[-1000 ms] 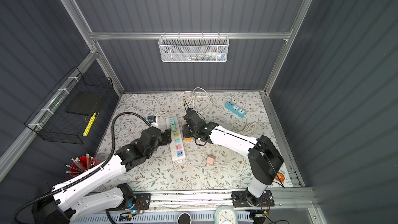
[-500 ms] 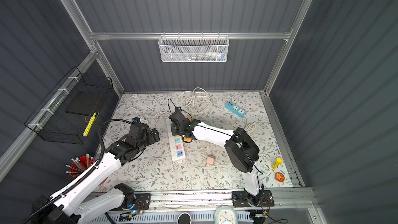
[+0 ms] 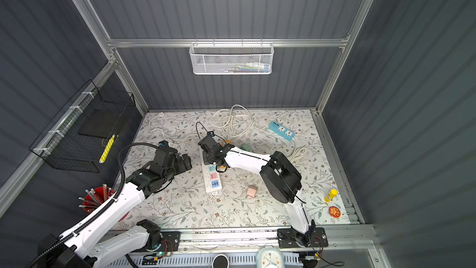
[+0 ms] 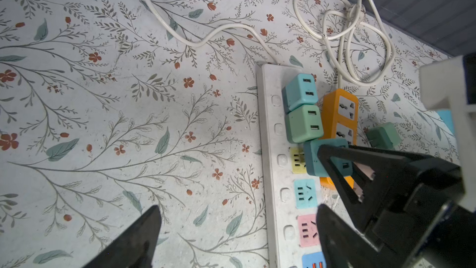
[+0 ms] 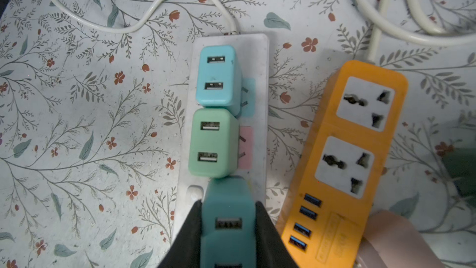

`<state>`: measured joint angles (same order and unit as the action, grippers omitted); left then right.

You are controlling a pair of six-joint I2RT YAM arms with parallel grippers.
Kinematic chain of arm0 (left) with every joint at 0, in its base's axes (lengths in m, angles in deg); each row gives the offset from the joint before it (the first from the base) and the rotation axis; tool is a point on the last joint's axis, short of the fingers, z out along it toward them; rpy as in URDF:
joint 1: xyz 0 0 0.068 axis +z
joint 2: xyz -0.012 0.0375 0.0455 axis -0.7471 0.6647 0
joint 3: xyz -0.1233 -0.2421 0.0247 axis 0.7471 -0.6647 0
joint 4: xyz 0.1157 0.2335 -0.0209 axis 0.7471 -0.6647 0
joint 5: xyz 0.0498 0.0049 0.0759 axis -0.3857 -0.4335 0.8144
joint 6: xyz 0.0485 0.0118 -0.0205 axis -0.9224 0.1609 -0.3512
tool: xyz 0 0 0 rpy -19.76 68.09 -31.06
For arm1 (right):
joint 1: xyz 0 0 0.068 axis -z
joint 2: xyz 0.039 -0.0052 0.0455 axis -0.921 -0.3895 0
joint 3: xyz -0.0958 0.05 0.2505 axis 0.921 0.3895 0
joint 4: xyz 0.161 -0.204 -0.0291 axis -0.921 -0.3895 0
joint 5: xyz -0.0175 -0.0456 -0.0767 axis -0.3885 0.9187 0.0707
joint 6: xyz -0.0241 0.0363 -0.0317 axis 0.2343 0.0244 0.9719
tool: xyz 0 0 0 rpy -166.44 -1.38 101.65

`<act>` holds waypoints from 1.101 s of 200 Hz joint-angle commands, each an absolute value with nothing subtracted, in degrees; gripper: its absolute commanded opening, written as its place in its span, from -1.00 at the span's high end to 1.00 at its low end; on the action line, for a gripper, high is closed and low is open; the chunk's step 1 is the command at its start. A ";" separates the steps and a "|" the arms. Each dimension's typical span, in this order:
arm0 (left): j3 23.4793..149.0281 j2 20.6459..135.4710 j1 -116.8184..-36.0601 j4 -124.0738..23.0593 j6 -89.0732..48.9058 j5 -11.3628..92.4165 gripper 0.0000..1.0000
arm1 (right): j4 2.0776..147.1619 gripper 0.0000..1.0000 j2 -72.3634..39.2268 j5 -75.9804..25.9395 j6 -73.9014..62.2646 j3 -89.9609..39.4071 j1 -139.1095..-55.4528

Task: Insert plugs into power strip
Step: Insert the plug into the socket.

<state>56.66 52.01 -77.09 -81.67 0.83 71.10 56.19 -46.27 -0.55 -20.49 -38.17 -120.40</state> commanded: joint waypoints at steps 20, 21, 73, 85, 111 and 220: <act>57.11 52.14 -76.47 -82.51 0.01 70.75 -0.89 | 54.33 0.56 -48.28 1.51 -22.10 -40.00 -121.22; 57.10 52.12 -76.47 -82.53 0.03 70.72 -0.89 | 54.33 0.56 -48.28 1.54 -22.10 -40.01 -121.26; 56.81 52.14 -76.29 -82.28 -0.41 70.72 -0.91 | 53.07 0.55 -49.58 2.48 -22.45 -41.01 -122.36; 56.84 52.13 -76.20 -82.17 -0.44 70.84 -0.92 | 52.20 0.56 -49.72 2.93 -22.71 -41.24 -122.45; 56.70 52.13 -76.20 -81.94 -0.30 70.34 -0.92 | 51.70 0.56 -49.91 4.29 -23.18 -41.58 -122.62; 56.39 50.87 -76.11 -82.50 -0.47 71.29 -0.94 | 42.60 0.54 -58.73 8.45 -26.25 -45.79 -124.16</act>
